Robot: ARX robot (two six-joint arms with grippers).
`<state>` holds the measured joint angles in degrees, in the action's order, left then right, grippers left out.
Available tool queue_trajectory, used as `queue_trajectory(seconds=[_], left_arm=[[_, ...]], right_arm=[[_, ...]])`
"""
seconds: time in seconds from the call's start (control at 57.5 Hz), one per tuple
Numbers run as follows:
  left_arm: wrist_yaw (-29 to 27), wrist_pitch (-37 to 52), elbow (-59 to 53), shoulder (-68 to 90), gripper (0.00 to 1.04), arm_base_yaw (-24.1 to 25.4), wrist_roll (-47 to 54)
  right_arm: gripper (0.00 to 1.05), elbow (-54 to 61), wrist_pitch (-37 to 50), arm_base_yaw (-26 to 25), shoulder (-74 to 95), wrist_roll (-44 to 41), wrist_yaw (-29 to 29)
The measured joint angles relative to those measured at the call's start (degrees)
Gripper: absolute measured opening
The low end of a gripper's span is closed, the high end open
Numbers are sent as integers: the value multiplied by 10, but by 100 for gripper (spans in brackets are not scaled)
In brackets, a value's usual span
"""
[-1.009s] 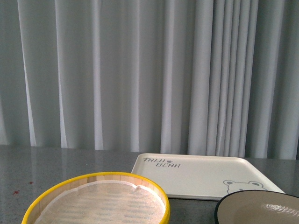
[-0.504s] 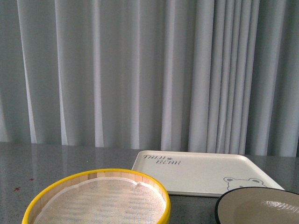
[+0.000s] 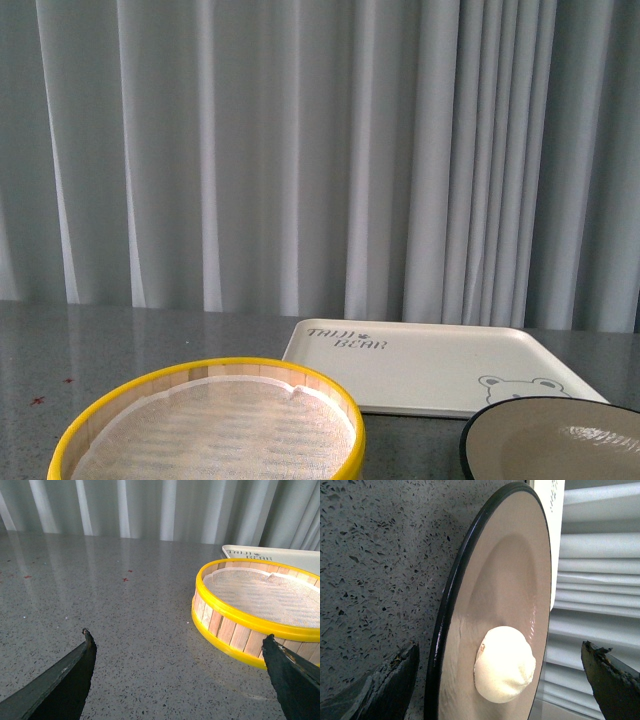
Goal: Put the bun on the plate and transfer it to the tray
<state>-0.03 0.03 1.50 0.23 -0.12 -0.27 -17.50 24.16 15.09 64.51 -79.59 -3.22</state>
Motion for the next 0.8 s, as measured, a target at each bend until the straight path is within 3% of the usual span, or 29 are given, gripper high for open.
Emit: queue_trajectory(seconds=[0.522,0.574,0.8], left_arm=[[0,0,0,0,98,0,0],[0,0,0,0,98,0,0],[0,0,0,0,98,0,0]], right_arm=[[6,33,-14,-28,-23,-28,14],[2,34,-7,-33,-34,-37,12],[2,41,4,-49,-66,-88,19]])
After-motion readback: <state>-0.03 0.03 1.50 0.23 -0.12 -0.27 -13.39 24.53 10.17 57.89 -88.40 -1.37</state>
